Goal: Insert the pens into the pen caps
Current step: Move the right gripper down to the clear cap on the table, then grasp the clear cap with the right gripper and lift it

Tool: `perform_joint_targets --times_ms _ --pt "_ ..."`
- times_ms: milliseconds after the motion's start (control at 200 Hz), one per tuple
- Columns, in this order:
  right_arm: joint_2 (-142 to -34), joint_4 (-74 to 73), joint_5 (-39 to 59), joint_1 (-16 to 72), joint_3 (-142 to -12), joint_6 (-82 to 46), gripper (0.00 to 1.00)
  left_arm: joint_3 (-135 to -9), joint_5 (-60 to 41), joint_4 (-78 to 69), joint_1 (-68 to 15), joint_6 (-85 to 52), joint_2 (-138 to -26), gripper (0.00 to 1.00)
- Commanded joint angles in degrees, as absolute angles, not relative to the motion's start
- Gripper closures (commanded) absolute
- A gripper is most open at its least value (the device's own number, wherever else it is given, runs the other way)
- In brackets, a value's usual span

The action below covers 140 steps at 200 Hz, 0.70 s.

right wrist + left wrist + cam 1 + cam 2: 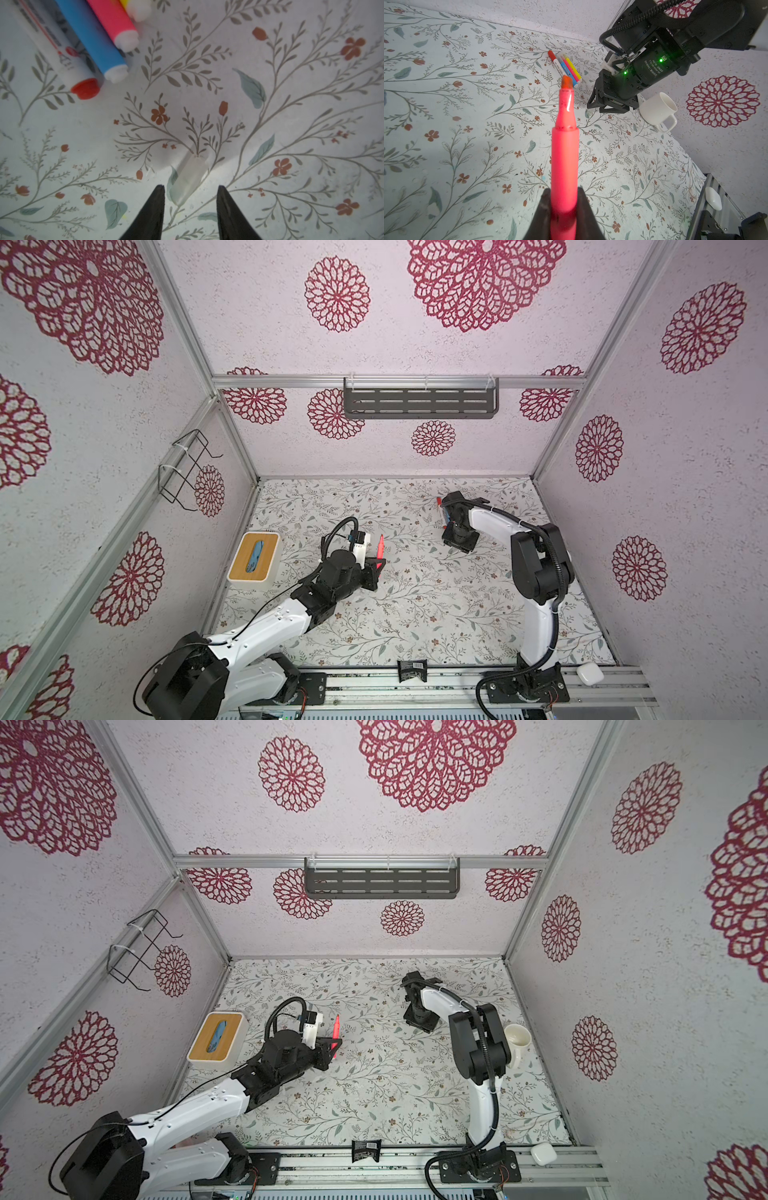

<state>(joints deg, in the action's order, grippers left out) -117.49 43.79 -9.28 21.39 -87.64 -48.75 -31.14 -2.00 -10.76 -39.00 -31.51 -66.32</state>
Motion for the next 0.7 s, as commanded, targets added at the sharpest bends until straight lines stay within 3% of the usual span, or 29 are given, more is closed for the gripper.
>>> perform_joint_targets --times_ms 0,295,455,695 --pt "-118.0 45.6 -10.6 20.9 -89.4 -50.7 0.57 -30.5 -1.2 -10.5 -38.7 -30.9 -64.8 1.00" --pt "-120.1 44.5 -11.4 20.8 -89.2 -49.4 0.64 -30.1 -0.2 -10.1 -38.8 -30.4 -63.9 1.00" --pt "-120.7 44.1 -11.9 20.8 -88.6 -48.2 0.74 -30.1 0.0 -9.8 -38.7 -30.1 -63.6 1.00" --pt "-120.9 43.5 -12.6 20.8 -87.5 -45.8 0.78 -30.4 0.1 -9.9 -38.6 -29.5 -63.7 1.00"
